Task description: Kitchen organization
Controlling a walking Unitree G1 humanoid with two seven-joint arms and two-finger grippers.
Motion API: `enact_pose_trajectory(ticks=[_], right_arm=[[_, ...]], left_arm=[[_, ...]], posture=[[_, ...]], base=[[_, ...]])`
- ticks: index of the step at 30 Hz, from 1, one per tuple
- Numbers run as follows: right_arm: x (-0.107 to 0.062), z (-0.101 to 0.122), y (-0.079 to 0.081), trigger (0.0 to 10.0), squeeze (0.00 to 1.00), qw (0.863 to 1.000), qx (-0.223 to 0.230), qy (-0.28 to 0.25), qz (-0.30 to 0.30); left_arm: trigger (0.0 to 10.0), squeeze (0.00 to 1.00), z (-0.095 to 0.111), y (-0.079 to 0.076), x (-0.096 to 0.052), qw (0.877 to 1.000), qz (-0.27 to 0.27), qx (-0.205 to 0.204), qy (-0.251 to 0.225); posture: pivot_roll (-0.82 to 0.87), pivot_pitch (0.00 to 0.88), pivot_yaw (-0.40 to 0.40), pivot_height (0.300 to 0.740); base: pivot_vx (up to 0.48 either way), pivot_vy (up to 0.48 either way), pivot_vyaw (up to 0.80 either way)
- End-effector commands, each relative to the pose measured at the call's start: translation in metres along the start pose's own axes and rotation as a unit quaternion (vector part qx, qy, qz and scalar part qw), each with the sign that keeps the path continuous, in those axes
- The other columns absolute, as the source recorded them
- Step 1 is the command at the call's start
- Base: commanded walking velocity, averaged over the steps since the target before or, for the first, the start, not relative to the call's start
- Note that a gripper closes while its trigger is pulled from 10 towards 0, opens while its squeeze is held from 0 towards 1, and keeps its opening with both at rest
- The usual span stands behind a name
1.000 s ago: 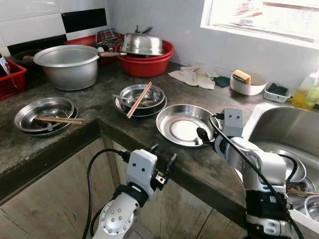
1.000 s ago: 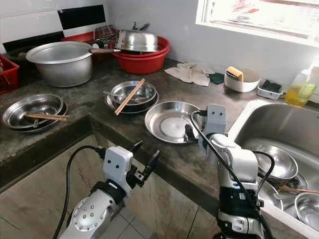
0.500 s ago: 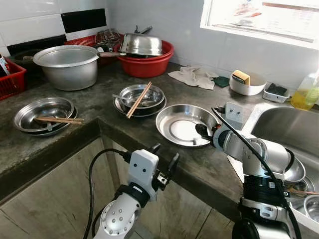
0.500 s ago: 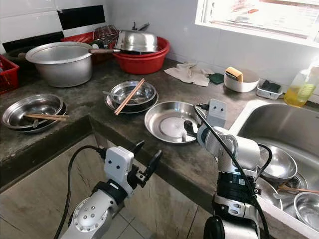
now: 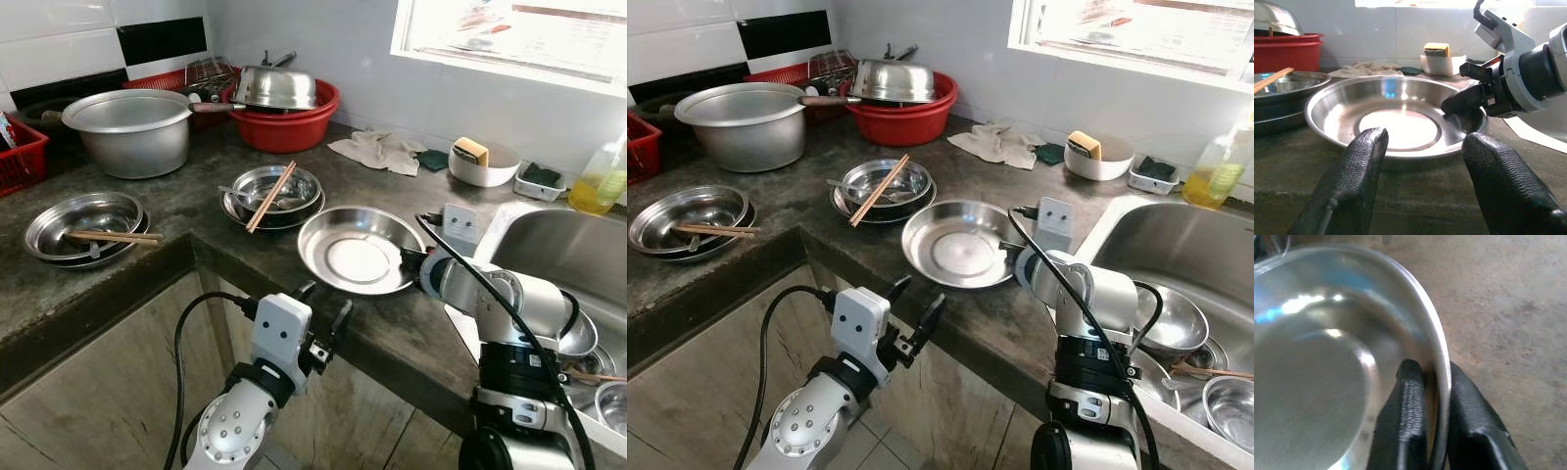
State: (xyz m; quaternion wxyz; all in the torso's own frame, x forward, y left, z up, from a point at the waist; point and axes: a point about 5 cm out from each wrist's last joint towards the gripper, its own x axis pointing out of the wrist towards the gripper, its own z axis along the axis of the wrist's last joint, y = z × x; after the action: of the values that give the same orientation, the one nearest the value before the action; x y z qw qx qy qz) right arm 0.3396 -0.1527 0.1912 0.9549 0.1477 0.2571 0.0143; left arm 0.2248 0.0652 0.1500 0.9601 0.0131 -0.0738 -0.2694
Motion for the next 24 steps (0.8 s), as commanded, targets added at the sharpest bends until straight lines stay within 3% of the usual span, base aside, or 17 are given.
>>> enact_pose_trajectory(ticks=[1, 8, 11, 13, 17, 23, 24], right_arm=[[0.005, -0.013, -0.002, 0.0, 0.0, 0.999, -0.002, 0.033, -0.017], [0.002, -0.001, -0.012, 0.0, 0.0, 0.998, 0.032, -0.02, -0.056], [-0.002, 0.009, -0.018, 0.0, 0.0, 0.994, 0.043, -0.069, -0.079], [-0.01, 0.02, -0.02, 0.0, 0.0, 0.986, 0.057, -0.132, -0.085], [-0.019, 0.028, -0.016, 0.0, 0.0, 0.979, 0.064, -0.181, -0.071], [-0.04, 0.035, -0.006, 0.0, 0.0, 0.954, 0.006, -0.291, -0.066], [-0.05, 0.035, 0.0, 0.0, 0.0, 0.94, -0.045, -0.333, -0.061]], left_arm=[[10.0, 0.0, 0.005, -0.001, 0.002, 1.0, -0.002, 0.004, -0.012], [10.0, 0.0, 0.005, -0.001, 0.001, 1.0, 0.001, 0.003, -0.011], [10.0, 0.0, 0.005, 0.0, 0.002, 1.0, 0.002, 0.004, -0.011], [10.0, 0.0, 0.005, 0.0, 0.002, 1.0, 0.002, 0.004, -0.011], [10.0, 0.0, 0.005, 0.0, 0.002, 1.0, 0.002, 0.005, -0.011], [10.0, 0.0, 0.006, 0.001, 0.004, 1.0, 0.003, 0.005, -0.013], [10.0, 0.0, 0.006, 0.002, 0.004, 1.0, 0.005, 0.005, -0.014]], posture=[[0.03, 0.006, -0.083, 0.74], [0.03, 0.006, -0.081, 0.74], [0.03, 0.01, -0.083, 0.74], [0.02, 0.008, -0.079, 0.74], [0.02, 0.007, -0.074, 0.74], [0.02, 0.006, -0.071, 0.74], [0.02, 0.004, -0.067, 0.74]], base=[[0.0, 0.0, 0.0], [0.0, 0.0, 0.0], [0.0, 0.0, 0.0], [0.0, 0.0, 0.0], [0.0, 0.0, 0.0], [0.0, 0.0, 0.0], [0.0, 0.0, 0.0]])
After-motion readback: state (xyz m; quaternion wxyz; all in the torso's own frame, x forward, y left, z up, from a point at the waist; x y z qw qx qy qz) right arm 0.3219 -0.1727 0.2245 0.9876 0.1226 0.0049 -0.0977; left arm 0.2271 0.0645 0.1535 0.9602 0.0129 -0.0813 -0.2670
